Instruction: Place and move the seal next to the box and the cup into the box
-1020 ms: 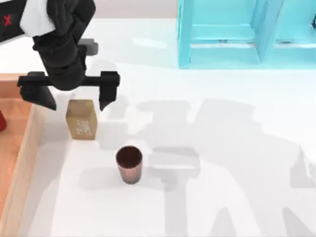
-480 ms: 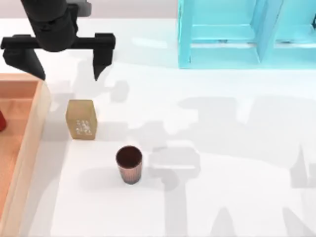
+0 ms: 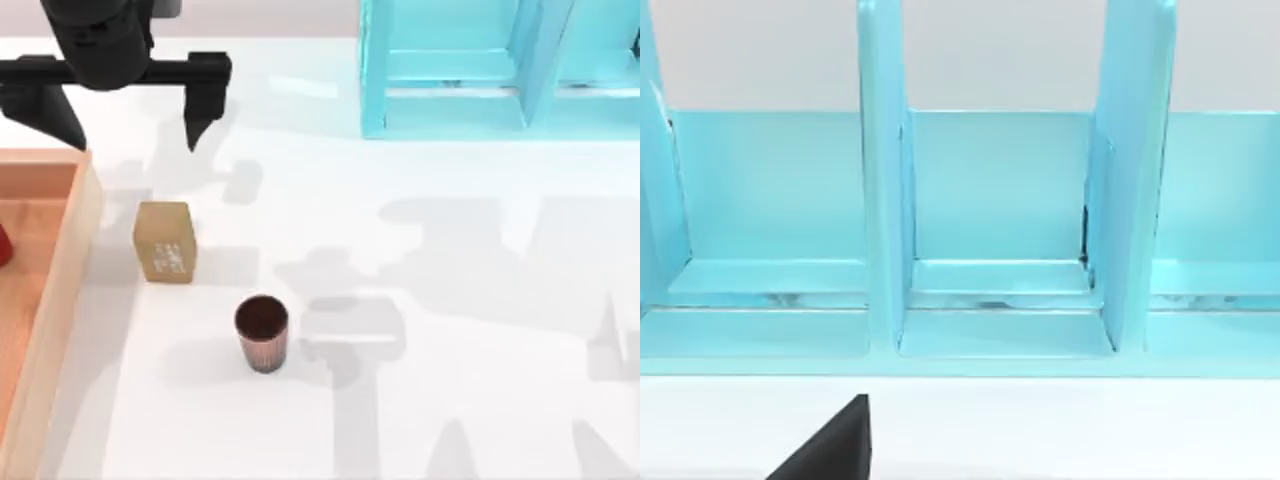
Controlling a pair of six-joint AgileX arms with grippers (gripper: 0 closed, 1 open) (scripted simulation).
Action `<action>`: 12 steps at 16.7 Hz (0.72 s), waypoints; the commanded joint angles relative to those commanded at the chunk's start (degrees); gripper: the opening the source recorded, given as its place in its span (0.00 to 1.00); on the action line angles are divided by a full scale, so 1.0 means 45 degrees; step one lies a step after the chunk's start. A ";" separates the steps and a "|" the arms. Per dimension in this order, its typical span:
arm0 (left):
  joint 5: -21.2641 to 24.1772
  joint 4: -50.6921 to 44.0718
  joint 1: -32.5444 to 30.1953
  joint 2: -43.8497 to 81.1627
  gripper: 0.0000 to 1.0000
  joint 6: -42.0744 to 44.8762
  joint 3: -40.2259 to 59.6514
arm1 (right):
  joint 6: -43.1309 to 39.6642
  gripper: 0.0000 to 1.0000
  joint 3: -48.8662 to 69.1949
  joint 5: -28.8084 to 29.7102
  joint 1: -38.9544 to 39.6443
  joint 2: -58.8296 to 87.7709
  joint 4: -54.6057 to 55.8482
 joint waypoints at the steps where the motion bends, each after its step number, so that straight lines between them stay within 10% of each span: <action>1: 0.0044 0.0155 -0.0159 -0.0076 1.00 -0.0154 -0.0149 | 0.0000 1.00 0.0000 0.0000 0.0000 0.0000 0.0000; 12: 0.0348 0.1962 -0.4969 -0.0714 1.00 -0.5145 -0.3920 | 0.0000 1.00 0.0000 0.0000 0.0000 0.0000 0.0000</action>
